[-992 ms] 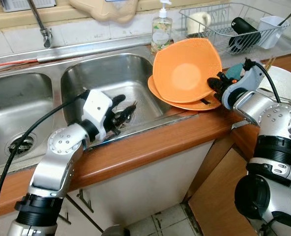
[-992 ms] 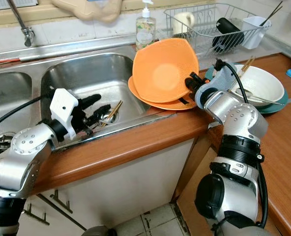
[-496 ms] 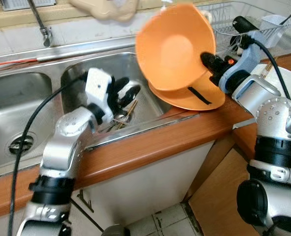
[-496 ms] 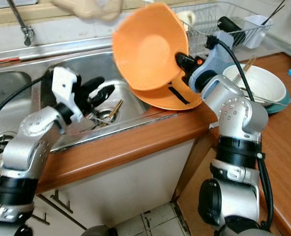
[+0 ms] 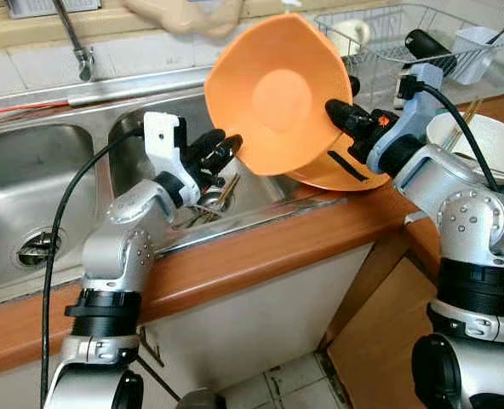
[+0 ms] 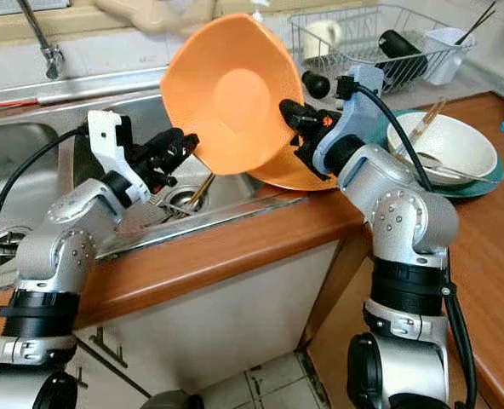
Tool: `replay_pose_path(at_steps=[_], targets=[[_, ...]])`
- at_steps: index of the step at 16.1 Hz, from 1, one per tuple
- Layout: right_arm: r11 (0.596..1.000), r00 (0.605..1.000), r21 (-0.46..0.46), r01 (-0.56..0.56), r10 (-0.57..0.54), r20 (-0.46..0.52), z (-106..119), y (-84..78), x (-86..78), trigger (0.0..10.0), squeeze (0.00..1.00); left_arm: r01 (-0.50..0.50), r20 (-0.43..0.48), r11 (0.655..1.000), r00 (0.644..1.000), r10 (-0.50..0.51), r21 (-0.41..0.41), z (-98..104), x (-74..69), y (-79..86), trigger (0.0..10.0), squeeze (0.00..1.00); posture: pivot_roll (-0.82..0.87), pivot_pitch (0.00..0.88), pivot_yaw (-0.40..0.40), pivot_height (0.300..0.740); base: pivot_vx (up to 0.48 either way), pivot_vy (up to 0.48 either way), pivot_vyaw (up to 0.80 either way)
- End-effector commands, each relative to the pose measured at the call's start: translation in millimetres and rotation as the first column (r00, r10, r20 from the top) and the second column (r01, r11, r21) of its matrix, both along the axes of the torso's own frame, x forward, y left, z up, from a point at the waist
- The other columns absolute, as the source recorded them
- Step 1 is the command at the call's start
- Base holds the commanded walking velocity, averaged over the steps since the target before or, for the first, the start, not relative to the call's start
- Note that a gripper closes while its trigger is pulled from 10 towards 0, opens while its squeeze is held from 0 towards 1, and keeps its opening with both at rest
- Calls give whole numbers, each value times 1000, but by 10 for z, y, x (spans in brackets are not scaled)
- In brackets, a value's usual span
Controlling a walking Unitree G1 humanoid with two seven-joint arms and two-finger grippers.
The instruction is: Kitchen organization
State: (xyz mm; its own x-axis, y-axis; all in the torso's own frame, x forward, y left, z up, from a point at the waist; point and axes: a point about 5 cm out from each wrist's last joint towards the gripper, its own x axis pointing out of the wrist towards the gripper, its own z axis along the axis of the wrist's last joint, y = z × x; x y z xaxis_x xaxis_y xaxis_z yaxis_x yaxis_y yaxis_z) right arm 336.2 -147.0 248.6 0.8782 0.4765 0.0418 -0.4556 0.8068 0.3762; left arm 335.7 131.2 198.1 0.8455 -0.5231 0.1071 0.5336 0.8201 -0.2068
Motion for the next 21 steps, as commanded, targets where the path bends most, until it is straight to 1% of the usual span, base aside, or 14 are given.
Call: replay_pose_path(at_steps=[1, 4, 7, 11, 12, 13, 14, 15, 16, 17, 18, 19, 20, 21], targets=[[997, 996, 51, -52, 48, 80, 153, 29, -80, 0, 0, -105, -56, 994, 993, 106, 16, -88, 51, 158, 10000, 0, -32, 0, 56, 740, 0, 0, 0], [997, 996, 57, -45, 40, 74, 149, 25, -82, 0, 0, -151, -41, 989, 988, 151, 11, -67, 79, 202, 10000, 0, -33, 0, 54, 740, 0, 0, 0], [997, 997, 72, -31, 26, 71, 160, 19, -80, 0, 0, -171, -19, 984, 985, 172, 43, -57, 86, 188, 10000, 0, -36, 0, 53, 740, 0, 0, 0], [997, 997, 72, -29, 24, 73, 171, 16, -96, 0, 0, -173, -47, 985, 984, 173, 7, -85, 84, 150, 10000, 0, -42, 0, 58, 740, 0, 0, 0], [997, 997, 70, -25, 20, 71, 169, 9, -99, 0, 0, -168, -53, 986, 984, 167, -8, -87, 81, 140, 10000, 851, -42, 0, 57, 740, 0, 0, 0], [997, 997, 70, -22, 17, 69, 168, 3, -101, 0, 0, -166, -59, 986, 985, 165, -19, -86, 78, 134, 10000, 1000, -42, 0, 57, 740, 0, 0, 0], [997, 998, 70, -21, 16, 68, 169, 1, -101, 0, 0, -167, -61, 986, 984, 165, -23, -84, 78, 133, 10000, 1000, -43, 0, 59, 740, 0, 0, 0], [997, 998, 72, -18, 13, 67, 169, -2, -99, 0, 0, -196, -61, 980, 979, 195, -16, -86, 89, 152, 10000, 1000, -43, 0, 59, 740, 0, 0, 0], [997, 998, 76, -19, 14, 68, 170, 0, -100, 0, 0, -194, -68, 981, 979, 192, -27, -89, 91, 149, 10000, 1000, -43, 0, 59, 740, 0, 0, 0], [996, 998, 85, -23, 17, 68, 171, 5, -103, 0, 0, -177, -89, 982, 981, 171, -65, -96, 92, 134, 10000, 800, -43, 0, 59, 740, 0, 0, 0], [995, 998, 93, -26, 20, 66, 169, 12, -104, 0, 0, -122, -120, 983, 987, 106, -137, -101, 74, 92, 10000, 0, -42, 0, 58, 740, 0, 0, 0], [995, 998, 98, -35, 29, 61, 157, 34, -107, 0, 0, -2, -140, 966, 990, -35, -259, -97, 9, 3, 10000, 0, -44, 0, 57, 740, 0, 0, 0], [994, 998, 99, -37, 32, 60, 155, 38, -108, 0, 0, 10, -142, 959, 989, -52, -283, -95, -1, -7, 10000, 0, -44, 0, 58, 740, 0, 0, 0], [994, 998, 98, -45, 39, 57, 149, 54, -112, 0, 0, 9, -141, 943, 988, -59, -331, -84, -8, -11, 8745, 0, -44, 0, 57, 740, 0, 0, 0]])
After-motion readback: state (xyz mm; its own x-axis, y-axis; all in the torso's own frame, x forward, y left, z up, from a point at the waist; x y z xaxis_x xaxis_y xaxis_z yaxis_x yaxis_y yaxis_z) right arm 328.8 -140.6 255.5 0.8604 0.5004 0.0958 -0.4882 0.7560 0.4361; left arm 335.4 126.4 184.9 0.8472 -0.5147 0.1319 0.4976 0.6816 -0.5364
